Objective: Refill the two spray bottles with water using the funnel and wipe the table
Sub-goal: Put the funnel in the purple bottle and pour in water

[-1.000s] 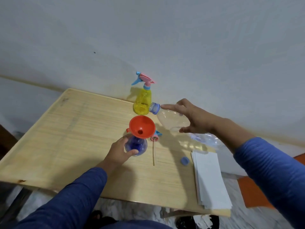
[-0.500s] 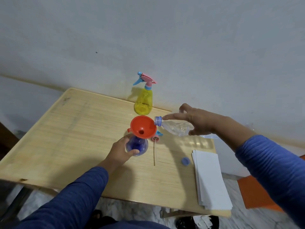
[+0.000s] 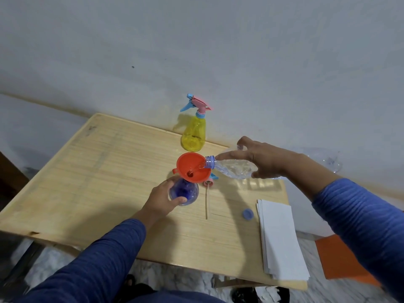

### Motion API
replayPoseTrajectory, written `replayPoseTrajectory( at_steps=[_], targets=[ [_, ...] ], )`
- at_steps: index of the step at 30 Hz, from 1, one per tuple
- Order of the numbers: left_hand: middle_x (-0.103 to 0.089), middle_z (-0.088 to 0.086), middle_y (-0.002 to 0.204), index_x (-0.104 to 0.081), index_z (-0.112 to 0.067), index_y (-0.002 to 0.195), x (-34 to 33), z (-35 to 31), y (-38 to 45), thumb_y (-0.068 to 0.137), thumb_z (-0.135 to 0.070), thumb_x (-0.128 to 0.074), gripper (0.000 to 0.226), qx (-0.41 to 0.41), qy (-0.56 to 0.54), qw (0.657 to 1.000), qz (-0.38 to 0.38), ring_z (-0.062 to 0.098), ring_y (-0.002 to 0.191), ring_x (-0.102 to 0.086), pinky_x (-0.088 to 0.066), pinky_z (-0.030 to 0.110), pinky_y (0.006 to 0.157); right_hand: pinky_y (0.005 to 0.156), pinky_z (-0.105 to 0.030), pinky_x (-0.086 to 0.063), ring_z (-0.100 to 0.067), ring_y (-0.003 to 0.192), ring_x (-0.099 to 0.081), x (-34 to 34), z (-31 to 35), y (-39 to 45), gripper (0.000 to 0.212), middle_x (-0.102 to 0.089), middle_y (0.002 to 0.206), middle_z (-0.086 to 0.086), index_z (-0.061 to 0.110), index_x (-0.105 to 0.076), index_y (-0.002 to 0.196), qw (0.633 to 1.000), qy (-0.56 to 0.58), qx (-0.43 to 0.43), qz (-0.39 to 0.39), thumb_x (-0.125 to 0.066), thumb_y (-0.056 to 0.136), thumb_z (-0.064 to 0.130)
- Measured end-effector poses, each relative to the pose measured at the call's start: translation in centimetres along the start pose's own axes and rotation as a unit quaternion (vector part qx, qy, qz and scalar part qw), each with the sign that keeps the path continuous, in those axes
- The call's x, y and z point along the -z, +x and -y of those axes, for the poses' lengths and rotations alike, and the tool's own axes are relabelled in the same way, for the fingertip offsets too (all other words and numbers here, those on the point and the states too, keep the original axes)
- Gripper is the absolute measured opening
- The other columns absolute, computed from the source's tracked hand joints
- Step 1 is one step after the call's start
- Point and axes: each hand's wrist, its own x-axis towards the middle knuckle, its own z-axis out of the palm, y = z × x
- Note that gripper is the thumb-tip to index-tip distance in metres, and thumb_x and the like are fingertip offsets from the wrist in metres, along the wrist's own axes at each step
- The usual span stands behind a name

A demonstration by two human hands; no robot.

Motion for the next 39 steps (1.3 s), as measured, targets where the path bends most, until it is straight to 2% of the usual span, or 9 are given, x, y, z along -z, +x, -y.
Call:
replayPoseTrajectory(
  at_steps=[3, 14, 19, 24, 26, 28, 31, 36, 39],
  targets=[
    [-0.058, -0.011, 0.120, -0.047, -0.032, 0.130, 0.0, 0.1, 0.0, 0.068, -0.039, -0.071, 0.067, -0.001, 0.000, 1.000, 0.001, 0.009, 0.110, -0.055, -0.047, 0.031, 0.097, 0.077, -0.031, -0.046, -0.019, 0.088, -0.043, -0.3, -0.3, 0.2, 0.097, -0.030, 0.127, -0.003, 0.062, -0.012, 0.136, 1.000, -0.005, 0.002, -0.006, -0.069, 0.078, 0.009],
    [-0.057, -0.012, 0.118, -0.047, -0.033, 0.128, 0.1, -0.2, -0.1, 0.068, -0.037, -0.072, 0.065, -0.003, 0.003, 1.000, 0.001, 0.009, 0.108, -0.055, -0.046, 0.027, 0.093, 0.079, -0.034, -0.050, -0.024, 0.093, -0.051, -0.8, -0.3, 0.5, 0.100, -0.029, 0.129, -0.002, 0.064, -0.010, 0.135, 1.000, 0.004, 0.011, -0.020, -0.070, 0.077, 0.008],
    [-0.058, -0.014, 0.116, -0.047, -0.034, 0.128, 0.1, -0.4, -0.2, 0.070, -0.031, -0.073, 0.063, -0.005, 0.002, 1.000, 0.003, 0.008, 0.107, -0.056, -0.047, 0.027, 0.093, 0.081, -0.039, -0.051, -0.026, 0.090, -0.054, -1.5, -0.5, 0.6, 0.103, -0.029, 0.126, -0.002, 0.066, -0.011, 0.132, 0.997, 0.057, 0.018, -0.040, -0.072, 0.073, 0.007],
    [-0.057, -0.013, 0.118, -0.046, -0.036, 0.128, 0.1, -0.5, -0.3, 0.068, -0.036, -0.071, 0.065, 0.000, 0.003, 1.000, 0.002, 0.009, 0.109, -0.055, -0.047, 0.031, 0.096, 0.091, -0.040, -0.048, -0.027, 0.107, -0.049, -2.7, -1.1, 0.7, 0.109, -0.032, 0.119, 0.000, 0.068, -0.008, 0.131, 0.981, 0.163, 0.016, -0.106, -0.078, 0.070, 0.010],
    [-0.058, -0.014, 0.117, -0.045, -0.041, 0.126, 0.1, -0.6, -0.3, 0.068, -0.035, -0.071, 0.063, 0.000, 0.000, 1.000, 0.003, 0.009, 0.109, -0.055, -0.048, 0.032, 0.096, 0.095, -0.034, -0.046, -0.023, 0.108, -0.044, -3.1, -1.3, 0.6, 0.106, -0.038, 0.117, -0.005, 0.057, -0.014, 0.138, 0.959, 0.219, 0.016, -0.177, -0.079, 0.069, 0.010],
    [-0.058, -0.015, 0.117, -0.043, -0.048, 0.121, 0.1, -0.4, -0.3, 0.069, -0.035, -0.071, 0.061, -0.001, -0.002, 1.000, 0.006, 0.008, 0.109, -0.055, -0.048, 0.033, 0.096, 0.092, -0.011, -0.040, -0.027, 0.107, -0.046, -3.5, -1.7, 0.4, 0.102, -0.041, 0.115, -0.007, 0.041, -0.020, 0.142, 0.928, 0.268, 0.009, -0.259, -0.080, 0.067, 0.007],
    [-0.059, -0.016, 0.115, -0.043, -0.056, 0.112, 0.2, -0.2, -0.2, 0.065, -0.044, -0.070, 0.056, -0.001, 0.004, 1.000, 0.004, 0.006, 0.107, -0.057, -0.049, 0.032, 0.094, 0.084, 0.002, -0.033, -0.029, 0.104, -0.051, -4.8, -2.0, -0.1, 0.098, -0.038, 0.112, 0.009, 0.032, -0.021, 0.140, 0.875, 0.318, -0.042, -0.362, -0.080, 0.067, 0.004],
    [-0.061, -0.012, 0.109, -0.044, -0.048, 0.113, 0.1, -0.4, -0.2, 0.058, -0.055, -0.064, 0.059, 0.004, 0.014, 1.000, -0.004, 0.007, 0.100, -0.058, -0.047, 0.028, 0.088, 0.083, -0.026, -0.048, -0.020, 0.102, -0.057, -6.9, -2.1, -0.2, 0.105, -0.038, 0.123, -0.005, 0.050, -0.015, 0.137, 0.768, 0.408, -0.156, -0.469, -0.083, 0.067, 0.013],
    [-0.061, -0.015, 0.104, -0.047, -0.039, 0.115, 0.0, -0.5, -0.1, 0.061, -0.047, -0.068, 0.059, 0.007, 0.015, 1.000, -0.005, 0.009, 0.098, -0.059, -0.047, 0.026, 0.082, 0.084, -0.033, -0.051, -0.020, 0.101, -0.058, -7.4, -1.5, 0.2, 0.106, -0.039, 0.124, -0.008, 0.053, -0.014, 0.135, 0.710, 0.428, -0.196, -0.523, -0.083, 0.065, 0.011]
  ],
)
